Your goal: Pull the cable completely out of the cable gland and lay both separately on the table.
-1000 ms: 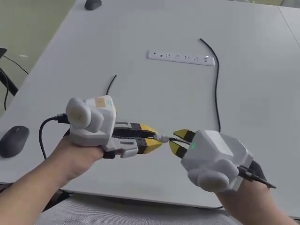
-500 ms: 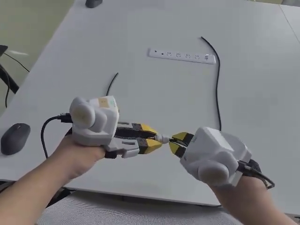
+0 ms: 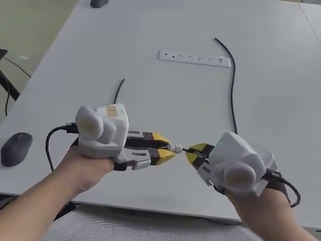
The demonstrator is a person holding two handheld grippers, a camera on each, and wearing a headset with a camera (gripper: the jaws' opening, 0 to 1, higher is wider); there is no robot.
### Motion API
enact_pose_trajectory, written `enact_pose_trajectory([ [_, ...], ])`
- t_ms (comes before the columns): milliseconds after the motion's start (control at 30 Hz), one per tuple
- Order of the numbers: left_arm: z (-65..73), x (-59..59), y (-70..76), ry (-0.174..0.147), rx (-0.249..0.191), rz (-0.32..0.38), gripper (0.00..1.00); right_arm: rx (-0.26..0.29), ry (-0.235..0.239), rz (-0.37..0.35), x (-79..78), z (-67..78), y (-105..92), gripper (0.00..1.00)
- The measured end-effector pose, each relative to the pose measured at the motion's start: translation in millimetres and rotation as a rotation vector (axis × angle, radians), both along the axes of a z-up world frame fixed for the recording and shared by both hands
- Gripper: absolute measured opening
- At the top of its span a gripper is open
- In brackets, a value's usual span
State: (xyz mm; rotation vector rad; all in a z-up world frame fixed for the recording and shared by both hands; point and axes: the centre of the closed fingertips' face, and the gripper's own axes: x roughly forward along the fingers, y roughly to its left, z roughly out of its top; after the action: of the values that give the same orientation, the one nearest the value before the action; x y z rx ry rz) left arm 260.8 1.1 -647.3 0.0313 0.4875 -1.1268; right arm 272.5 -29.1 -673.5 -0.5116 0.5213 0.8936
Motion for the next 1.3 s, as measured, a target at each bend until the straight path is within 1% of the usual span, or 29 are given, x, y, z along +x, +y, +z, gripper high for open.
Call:
enact_pose_trajectory([
  [67,0.5,0.2,1.2,0.003,-0.007,0.005,0.15,0.017,0.025,-0.043,3.6,-3.2,-7.1,0.00],
  [133,1.5,-0.2,1.7,0.004,-0.015,0.006,0.15,0.030,0.050,-0.072,5.4,-6.6,-13.8,0.00],
  [200,2.2,-1.2,1.4,0.002,-0.017,0.004,0.15,0.033,0.064,-0.087,6.4,-11.0,-19.3,0.00],
  [300,2.8,-1.8,1.3,0.001,-0.020,0.003,0.15,0.059,0.102,-0.131,7.6,-17.0,-26.7,0.00],
  [400,2.9,-2.7,0.3,0.000,-0.020,0.004,0.15,0.077,0.125,-0.158,8.1,-21.0,-30.8,0.00],
  [433,2.3,-3.3,-0.2,0.001,-0.018,0.003,0.15,0.079,0.134,-0.165,7.8,-23.6,-31.8,0.00],
  [500,0.6,-4.9,-1.4,-0.004,-0.007,0.000,0.15,0.068,0.136,-0.180,7.9,-29.1,-35.3,0.00],
  [600,-0.1,-6.1,-1.1,-0.005,-0.003,0.000,0.15,0.074,0.162,-0.219,8.7,-37.6,-42.3,0.00],
  [667,0.3,-7.0,-0.5,-0.002,-0.006,0.003,0.15,0.067,0.178,-0.245,8.6,-44.3,-48.2,0.00],
  [700,0.4,-7.2,-0.4,-0.002,-0.008,0.004,0.15,0.067,0.196,-0.264,8.1,-48.9,-51.9,0.00],
  [767,-0.2,-7.4,0.2,-0.002,-0.007,0.007,0.15,0.087,0.236,-0.303,6.6,-55.0,-56.1,0.00],
  [833,-1.7,-7.9,0.2,0.000,-0.006,0.008,0.15,0.092,0.270,-0.315,5.0,-61.8,-58.6,0.00],
  [900,-3.4,-8.2,-0.3,0.000,-0.003,0.009,0.15,0.087,0.282,-0.331,5.4,-68.0,-61.8,0.00],
  [933,-4.9,-8.6,-1.2,0.004,-0.001,0.008,0.15,0.106,0.309,-0.346,4.3,-69.4,-60.6,0.00],
  [967,-6.1,-9.1,-2.3,0.002,0.004,0.006,0.15,0.105,0.312,-0.349,4.4,-69.8,-60.9,0.00],
  [1067,-5.5,-8.1,-2.4,0.004,0.000,0.011,0.15,0.096,0.297,-0.340,5.7,-69.5,-60.1,0.00],
  [1167,-5.0,-6.9,-1.6,0.004,0.003,0.015,0.15,0.103,0.293,-0.337,6.3,-68.7,-60.2,0.00],
  [1300,-4.8,-5.3,-0.2,0.005,0.005,0.019,0.15,0.105,0.283,-0.315,5.0,-67.5,-59.9,0.00],
])
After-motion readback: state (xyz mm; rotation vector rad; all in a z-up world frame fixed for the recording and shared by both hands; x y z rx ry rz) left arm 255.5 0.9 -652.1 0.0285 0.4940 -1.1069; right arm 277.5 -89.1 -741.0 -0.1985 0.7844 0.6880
